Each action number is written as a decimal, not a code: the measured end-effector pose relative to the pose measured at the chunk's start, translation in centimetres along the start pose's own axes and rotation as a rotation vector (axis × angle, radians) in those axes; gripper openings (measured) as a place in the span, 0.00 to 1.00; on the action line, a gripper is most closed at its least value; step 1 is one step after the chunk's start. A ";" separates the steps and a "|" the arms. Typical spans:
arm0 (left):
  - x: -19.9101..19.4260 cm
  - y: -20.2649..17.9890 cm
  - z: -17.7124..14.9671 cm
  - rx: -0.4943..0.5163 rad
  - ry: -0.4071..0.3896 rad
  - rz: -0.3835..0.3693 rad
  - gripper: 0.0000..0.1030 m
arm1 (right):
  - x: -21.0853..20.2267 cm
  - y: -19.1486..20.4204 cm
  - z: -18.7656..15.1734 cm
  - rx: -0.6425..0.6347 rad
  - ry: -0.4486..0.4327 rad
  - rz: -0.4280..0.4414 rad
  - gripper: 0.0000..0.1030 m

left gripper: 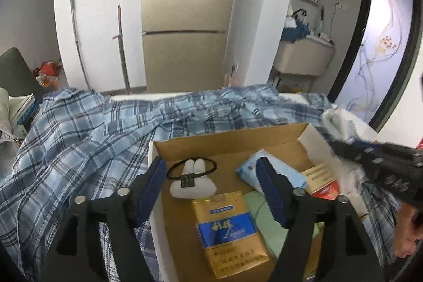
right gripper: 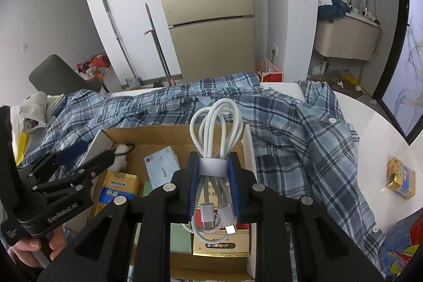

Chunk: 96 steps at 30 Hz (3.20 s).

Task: Organize soft objects
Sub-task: 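Lower the cable bundle onto the green pouch and open the right tool, then lift both tools up and away from the box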

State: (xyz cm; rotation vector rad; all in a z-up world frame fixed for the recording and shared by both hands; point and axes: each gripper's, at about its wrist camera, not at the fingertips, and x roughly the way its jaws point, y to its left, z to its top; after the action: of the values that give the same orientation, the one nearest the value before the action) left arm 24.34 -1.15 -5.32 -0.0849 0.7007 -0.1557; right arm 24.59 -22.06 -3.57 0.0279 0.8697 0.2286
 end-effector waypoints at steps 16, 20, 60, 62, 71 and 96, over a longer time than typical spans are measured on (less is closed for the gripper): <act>-8.4 -1.2 1.2 0.015 -0.380 0.002 0.87 | 4.2 2.4 -2.6 -0.027 0.204 0.110 0.20; -8.6 -1.0 1.3 -0.003 -0.377 0.007 0.87 | 4.1 2.8 -2.7 -0.021 0.208 0.131 0.20; -21.2 -5.4 2.6 0.031 -0.575 -0.009 0.87 | -11.8 1.2 1.1 -0.026 -0.218 0.028 0.64; -22.8 -5.9 2.0 0.050 -0.594 -0.007 0.87 | -13.6 1.0 0.6 -0.042 -0.258 0.013 0.67; -29.4 -7.9 -1.1 0.083 -0.687 -0.030 1.00 | -20.6 0.3 -3.1 -0.043 -0.434 0.007 0.91; -24.3 -7.2 -10.8 0.073 -0.551 -0.045 1.00 | -20.1 -0.9 -13.9 -0.116 -0.585 -0.047 1.00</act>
State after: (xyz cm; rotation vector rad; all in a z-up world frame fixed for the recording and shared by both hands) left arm -1.74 -4.38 2.85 -0.0696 0.1433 -0.1910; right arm 1.67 -28.11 2.51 -0.0327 0.2733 0.2108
